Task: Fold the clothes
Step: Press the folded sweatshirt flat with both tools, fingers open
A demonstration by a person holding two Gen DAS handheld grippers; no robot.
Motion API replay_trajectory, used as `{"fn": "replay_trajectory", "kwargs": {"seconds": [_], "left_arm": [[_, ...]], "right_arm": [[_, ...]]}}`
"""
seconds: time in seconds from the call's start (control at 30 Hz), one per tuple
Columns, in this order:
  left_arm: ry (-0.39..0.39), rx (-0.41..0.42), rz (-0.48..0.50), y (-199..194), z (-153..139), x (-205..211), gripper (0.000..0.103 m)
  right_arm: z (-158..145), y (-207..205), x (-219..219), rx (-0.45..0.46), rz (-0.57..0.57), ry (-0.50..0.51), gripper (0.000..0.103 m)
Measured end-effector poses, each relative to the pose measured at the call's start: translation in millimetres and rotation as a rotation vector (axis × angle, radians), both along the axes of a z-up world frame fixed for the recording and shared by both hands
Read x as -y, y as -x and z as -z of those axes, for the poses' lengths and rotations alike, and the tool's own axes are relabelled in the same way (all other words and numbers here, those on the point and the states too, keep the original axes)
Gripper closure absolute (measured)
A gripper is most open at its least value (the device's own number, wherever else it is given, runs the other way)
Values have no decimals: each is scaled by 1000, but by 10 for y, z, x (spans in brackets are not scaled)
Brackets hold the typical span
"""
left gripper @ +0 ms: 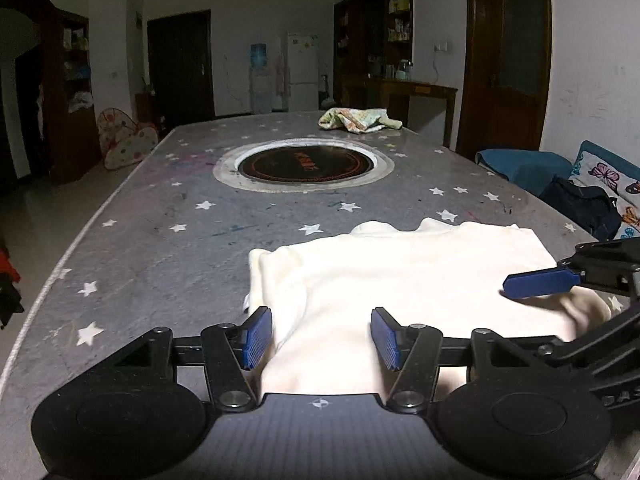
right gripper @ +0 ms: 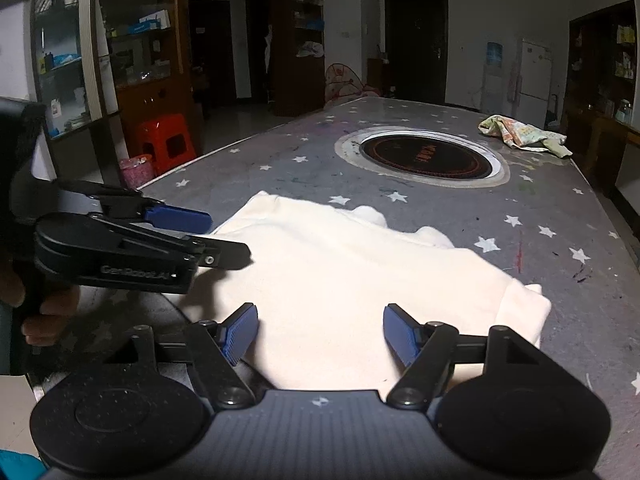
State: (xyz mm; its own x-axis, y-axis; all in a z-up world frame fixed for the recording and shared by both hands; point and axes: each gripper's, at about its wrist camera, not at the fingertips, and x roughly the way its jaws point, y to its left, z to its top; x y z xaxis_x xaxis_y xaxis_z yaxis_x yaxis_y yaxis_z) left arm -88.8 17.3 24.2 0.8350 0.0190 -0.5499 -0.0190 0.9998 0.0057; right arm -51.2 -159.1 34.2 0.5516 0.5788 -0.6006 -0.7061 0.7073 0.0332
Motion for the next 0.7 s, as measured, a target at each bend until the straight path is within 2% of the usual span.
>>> {"fn": "replay_trajectory", "kwargs": {"seconds": [0.13,0.33,0.5,0.63,0.7], "left_arm": [[-10,13,-9,114,31,0,45],[-11,47,-27,288,-32,-2,45],[-34,0,-34,316,82,-9,45],[21,-2,-45,365,68,-94,45],[16,14,-55,393,24,-111,45]], "right_arm": [[78,35,-51,4,-3,19,31],[-36,145,-70,38,-24,-3,31],[60,215,-207,45,-67,48,32],[72,317,-283,92,-87,96,33],[-5,341,-269,96,-99,68,33]]}}
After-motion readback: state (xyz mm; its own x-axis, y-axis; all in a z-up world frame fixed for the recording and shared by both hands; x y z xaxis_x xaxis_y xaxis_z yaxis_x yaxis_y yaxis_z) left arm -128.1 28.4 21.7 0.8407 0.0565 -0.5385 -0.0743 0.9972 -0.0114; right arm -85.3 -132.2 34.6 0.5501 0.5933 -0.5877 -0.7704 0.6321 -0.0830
